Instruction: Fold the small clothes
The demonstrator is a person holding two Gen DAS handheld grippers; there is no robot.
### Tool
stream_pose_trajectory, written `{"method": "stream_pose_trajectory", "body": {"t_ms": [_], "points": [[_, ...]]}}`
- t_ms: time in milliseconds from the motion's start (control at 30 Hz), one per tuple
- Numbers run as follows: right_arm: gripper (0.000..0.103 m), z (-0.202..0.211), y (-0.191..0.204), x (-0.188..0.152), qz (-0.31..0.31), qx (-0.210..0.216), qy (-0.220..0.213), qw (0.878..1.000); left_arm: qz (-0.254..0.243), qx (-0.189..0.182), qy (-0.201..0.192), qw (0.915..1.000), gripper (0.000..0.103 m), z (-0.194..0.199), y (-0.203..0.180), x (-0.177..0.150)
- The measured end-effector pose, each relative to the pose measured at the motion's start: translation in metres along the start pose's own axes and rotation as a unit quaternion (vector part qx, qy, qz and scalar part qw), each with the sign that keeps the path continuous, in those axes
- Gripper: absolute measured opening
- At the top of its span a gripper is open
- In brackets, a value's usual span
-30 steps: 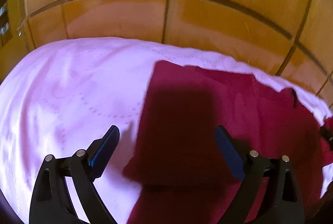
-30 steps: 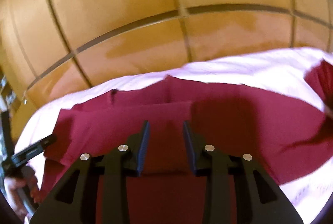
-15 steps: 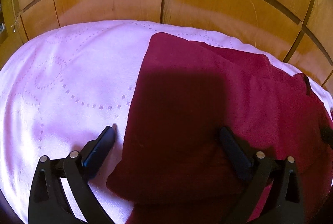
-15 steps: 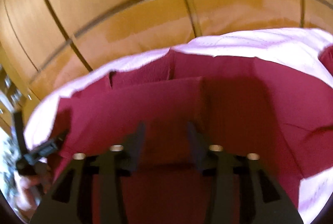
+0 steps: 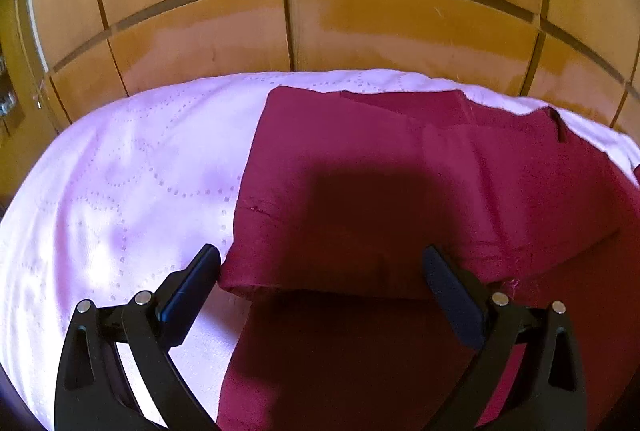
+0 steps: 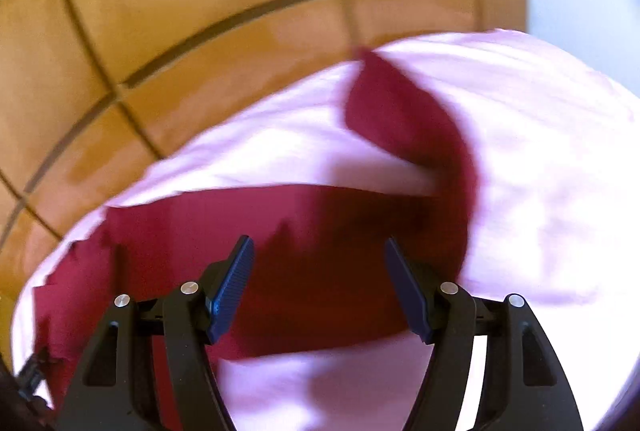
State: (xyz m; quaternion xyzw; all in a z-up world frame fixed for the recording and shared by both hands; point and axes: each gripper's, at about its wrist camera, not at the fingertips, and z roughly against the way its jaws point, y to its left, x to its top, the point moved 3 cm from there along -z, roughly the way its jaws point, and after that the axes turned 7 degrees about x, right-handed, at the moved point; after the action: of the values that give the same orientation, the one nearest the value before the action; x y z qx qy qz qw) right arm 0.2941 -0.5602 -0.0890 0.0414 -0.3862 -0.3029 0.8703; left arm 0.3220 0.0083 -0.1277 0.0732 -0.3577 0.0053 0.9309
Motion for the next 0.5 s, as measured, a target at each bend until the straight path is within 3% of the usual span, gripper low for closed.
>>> {"method": "stream_pose_trajectory", "body": {"t_ms": [100,200,300,500], "points": [[0.066,0.004,-0.036,-0.015,-0.028,-0.017,0.017,0.999,0.011,-0.009,0.013,0.9998,0.101,-0.009,0.004,0.0],[0.067,0.016,-0.055,-0.025,-0.043,0.024,0.003,0.999,0.024,-0.022,0.022,0.9992,0.101,-0.012,0.006,-0.002],[0.066,0.036,-0.052,-0.028,0.005,0.048,-0.026,0.998,0.031,-0.036,0.038,0.9981,0.101,-0.016,0.006,-0.004],[0.066,0.041,-0.025,-0.013,0.103,0.018,-0.054,0.993,0.03,-0.035,0.044,0.9979,0.101,-0.016,0.007,-0.003]]}}
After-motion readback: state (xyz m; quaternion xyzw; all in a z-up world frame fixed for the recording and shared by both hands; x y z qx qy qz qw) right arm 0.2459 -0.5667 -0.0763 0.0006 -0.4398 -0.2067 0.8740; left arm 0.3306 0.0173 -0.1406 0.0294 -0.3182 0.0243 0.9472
